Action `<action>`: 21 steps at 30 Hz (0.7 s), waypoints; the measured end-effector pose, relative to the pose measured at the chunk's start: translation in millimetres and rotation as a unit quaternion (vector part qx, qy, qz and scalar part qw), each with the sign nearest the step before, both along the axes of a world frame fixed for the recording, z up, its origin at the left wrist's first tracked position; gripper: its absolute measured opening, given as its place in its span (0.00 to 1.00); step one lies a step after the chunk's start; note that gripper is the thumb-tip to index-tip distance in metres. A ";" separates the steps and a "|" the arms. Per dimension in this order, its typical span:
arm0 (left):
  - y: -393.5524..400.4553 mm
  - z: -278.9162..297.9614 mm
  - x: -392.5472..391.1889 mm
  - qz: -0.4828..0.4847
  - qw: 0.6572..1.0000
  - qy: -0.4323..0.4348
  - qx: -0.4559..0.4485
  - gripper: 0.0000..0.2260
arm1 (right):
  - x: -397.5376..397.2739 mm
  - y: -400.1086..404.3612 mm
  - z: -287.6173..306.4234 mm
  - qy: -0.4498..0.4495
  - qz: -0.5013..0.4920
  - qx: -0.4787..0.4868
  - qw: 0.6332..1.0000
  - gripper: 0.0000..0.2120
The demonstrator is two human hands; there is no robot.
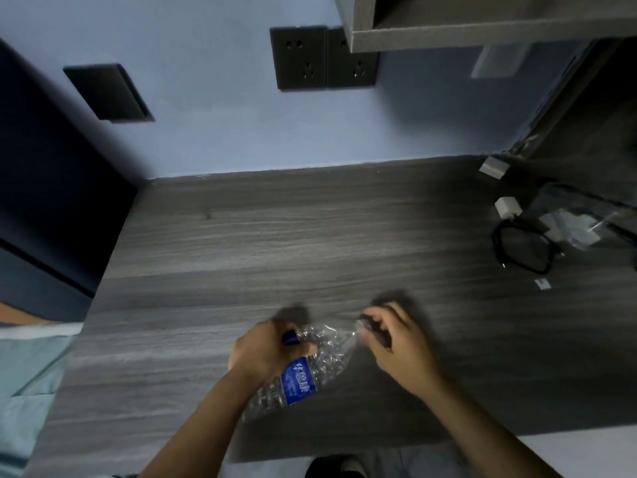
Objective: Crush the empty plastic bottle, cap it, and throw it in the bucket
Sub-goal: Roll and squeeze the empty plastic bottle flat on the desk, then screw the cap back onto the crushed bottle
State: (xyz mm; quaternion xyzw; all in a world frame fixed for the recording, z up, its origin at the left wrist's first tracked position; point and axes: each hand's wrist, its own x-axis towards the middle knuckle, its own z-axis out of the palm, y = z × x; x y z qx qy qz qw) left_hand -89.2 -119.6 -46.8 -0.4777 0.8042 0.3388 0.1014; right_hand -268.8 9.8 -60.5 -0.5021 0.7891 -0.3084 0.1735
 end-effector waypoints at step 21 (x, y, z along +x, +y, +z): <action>10.6 17.9 7.1 -0.043 0.998 0.049 -0.004 0.11 | -5.6 18.9 17.6 -0.066 0.058 0.059 0.994 0.21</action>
